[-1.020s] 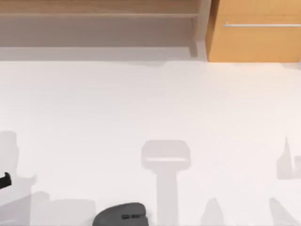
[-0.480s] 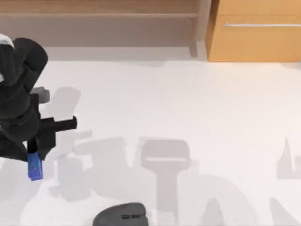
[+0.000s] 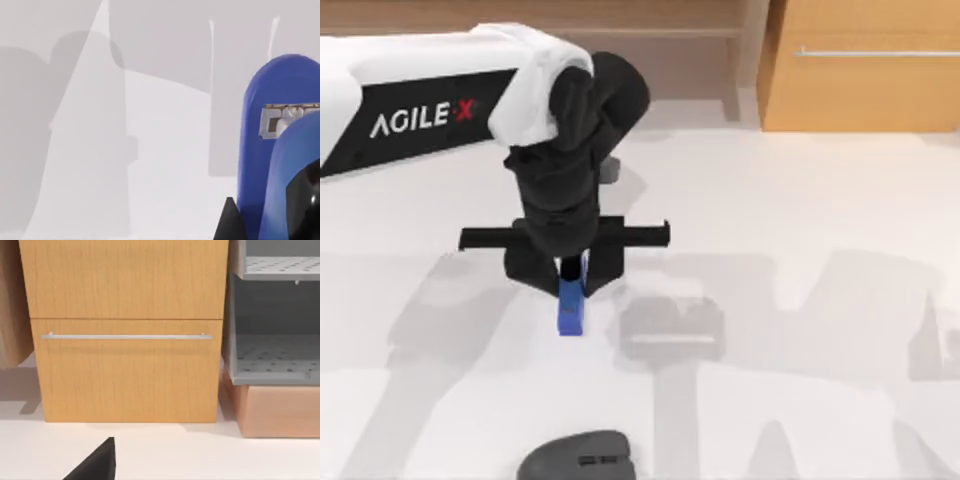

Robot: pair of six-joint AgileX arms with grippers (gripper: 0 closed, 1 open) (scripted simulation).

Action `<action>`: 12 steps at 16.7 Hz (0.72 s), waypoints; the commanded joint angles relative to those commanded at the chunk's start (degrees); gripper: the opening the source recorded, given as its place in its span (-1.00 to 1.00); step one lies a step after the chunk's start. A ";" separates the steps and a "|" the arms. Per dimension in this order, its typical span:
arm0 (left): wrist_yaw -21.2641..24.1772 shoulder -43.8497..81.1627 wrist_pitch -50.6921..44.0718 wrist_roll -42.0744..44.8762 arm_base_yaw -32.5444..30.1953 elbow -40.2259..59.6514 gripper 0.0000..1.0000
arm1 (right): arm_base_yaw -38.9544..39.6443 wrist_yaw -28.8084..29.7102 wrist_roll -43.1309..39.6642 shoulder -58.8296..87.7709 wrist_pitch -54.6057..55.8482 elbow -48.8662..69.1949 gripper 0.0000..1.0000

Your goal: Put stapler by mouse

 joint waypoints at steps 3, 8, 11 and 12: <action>-0.03 0.62 -0.01 -0.33 -0.78 0.80 -1.00 | 0.00 0.00 0.00 0.00 0.00 0.00 1.00; -0.16 0.65 0.34 -0.64 -0.63 0.71 -1.00 | 0.00 0.00 0.00 0.00 0.00 0.00 1.00; -0.44 1.43 0.93 -1.69 -0.87 0.64 -1.00 | 0.00 0.00 0.00 0.00 0.00 0.00 1.00; -0.42 1.70 1.07 -2.03 -0.99 0.54 -1.00 | 0.00 0.00 0.00 0.00 0.00 0.00 1.00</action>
